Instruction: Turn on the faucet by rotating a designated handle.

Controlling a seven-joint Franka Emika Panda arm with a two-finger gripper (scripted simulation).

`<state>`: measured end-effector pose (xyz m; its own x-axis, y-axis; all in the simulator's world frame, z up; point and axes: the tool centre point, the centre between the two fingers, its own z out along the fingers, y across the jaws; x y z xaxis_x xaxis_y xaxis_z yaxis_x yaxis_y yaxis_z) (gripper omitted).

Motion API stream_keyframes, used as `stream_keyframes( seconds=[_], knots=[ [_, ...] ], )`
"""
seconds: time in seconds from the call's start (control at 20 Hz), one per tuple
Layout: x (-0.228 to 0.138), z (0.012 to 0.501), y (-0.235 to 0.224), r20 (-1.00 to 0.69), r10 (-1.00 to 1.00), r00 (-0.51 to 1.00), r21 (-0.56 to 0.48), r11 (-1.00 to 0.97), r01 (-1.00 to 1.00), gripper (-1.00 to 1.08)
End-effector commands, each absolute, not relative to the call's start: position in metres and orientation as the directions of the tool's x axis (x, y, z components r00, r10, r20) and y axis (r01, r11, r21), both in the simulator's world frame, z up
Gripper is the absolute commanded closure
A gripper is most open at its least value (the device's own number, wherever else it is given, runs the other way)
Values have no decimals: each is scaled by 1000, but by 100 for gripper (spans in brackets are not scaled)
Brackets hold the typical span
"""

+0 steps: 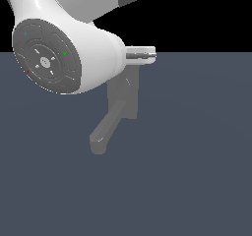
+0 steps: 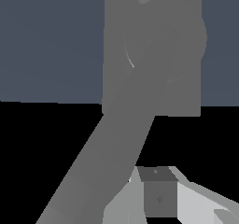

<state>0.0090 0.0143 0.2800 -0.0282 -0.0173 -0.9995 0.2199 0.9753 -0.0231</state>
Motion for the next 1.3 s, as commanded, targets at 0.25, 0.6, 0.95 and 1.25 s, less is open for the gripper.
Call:
stream_keyframes(
  seconds=[0.25, 0.6, 0.95, 1.25],
  knots=[
    [8, 285, -28, -1000, -17, -6, -18, 968, 252, 108],
    [0, 263, -31, -1000, -16, -27, -22, 971, 238, 108],
    [-2, 251, -51, -1000, -16, -17, -20, 969, 245, 108],
    [-4, 242, -69, -1000, -16, -9, -18, 968, 250, 108]
  ],
)
